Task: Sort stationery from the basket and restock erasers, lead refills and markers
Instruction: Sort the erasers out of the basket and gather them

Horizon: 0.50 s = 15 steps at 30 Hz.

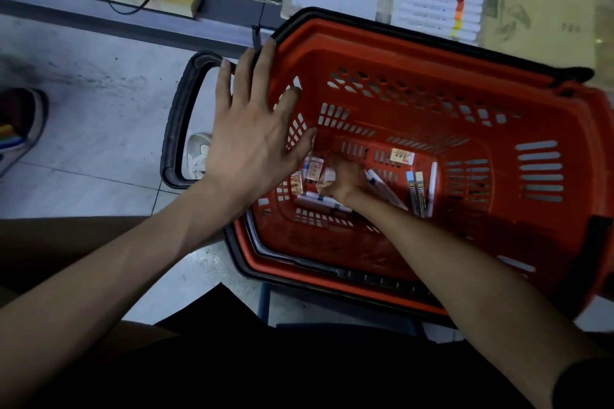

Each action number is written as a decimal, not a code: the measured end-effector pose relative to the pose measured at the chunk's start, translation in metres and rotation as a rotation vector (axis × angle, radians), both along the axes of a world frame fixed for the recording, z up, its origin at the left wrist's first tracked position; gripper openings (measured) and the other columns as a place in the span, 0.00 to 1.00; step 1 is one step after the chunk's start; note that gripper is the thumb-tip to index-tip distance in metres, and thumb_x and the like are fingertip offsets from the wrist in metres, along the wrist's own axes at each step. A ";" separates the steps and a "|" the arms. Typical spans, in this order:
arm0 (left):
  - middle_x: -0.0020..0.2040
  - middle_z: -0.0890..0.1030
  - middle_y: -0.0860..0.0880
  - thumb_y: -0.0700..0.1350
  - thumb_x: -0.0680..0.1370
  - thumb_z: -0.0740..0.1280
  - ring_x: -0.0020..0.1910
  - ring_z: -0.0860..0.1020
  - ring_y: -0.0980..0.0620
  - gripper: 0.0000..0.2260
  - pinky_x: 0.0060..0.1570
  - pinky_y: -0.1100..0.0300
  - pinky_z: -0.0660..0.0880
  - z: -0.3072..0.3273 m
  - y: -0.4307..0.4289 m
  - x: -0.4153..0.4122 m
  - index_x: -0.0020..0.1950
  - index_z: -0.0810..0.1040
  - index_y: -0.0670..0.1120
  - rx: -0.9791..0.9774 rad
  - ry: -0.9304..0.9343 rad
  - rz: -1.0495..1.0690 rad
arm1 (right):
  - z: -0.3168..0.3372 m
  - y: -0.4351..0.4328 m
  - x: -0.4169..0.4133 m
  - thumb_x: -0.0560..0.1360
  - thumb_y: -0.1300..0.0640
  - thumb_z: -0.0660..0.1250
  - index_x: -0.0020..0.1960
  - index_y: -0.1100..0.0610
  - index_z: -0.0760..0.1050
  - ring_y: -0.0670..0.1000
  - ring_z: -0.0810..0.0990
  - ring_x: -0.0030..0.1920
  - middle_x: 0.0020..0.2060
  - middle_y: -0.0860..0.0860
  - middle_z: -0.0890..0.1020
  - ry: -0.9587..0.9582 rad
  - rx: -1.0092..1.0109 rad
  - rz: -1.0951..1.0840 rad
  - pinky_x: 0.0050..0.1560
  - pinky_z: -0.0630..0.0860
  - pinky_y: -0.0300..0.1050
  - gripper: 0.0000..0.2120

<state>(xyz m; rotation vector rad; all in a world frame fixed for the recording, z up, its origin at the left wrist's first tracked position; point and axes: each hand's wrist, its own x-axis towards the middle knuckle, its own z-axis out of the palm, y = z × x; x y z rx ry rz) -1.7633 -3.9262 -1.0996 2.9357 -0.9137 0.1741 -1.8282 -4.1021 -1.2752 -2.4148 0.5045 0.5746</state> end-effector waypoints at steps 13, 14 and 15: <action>0.82 0.54 0.37 0.63 0.80 0.58 0.80 0.54 0.35 0.26 0.77 0.36 0.51 -0.001 -0.001 0.002 0.69 0.75 0.48 -0.006 0.003 0.004 | -0.005 0.016 0.022 0.70 0.59 0.80 0.74 0.57 0.70 0.57 0.75 0.69 0.71 0.55 0.76 0.108 0.069 0.133 0.65 0.71 0.44 0.36; 0.82 0.54 0.37 0.63 0.80 0.58 0.80 0.54 0.35 0.26 0.77 0.36 0.51 -0.001 -0.001 0.002 0.69 0.75 0.48 -0.007 0.002 0.005 | -0.006 0.018 0.020 0.69 0.60 0.80 0.75 0.56 0.70 0.57 0.75 0.70 0.71 0.55 0.76 0.088 0.092 0.102 0.66 0.71 0.44 0.37; 0.82 0.54 0.37 0.63 0.80 0.58 0.80 0.54 0.35 0.26 0.77 0.36 0.51 -0.001 -0.001 0.002 0.69 0.75 0.48 -0.007 0.001 0.005 | -0.006 0.020 0.018 0.68 0.61 0.81 0.75 0.55 0.70 0.57 0.75 0.70 0.71 0.55 0.76 0.057 0.113 0.077 0.67 0.71 0.44 0.38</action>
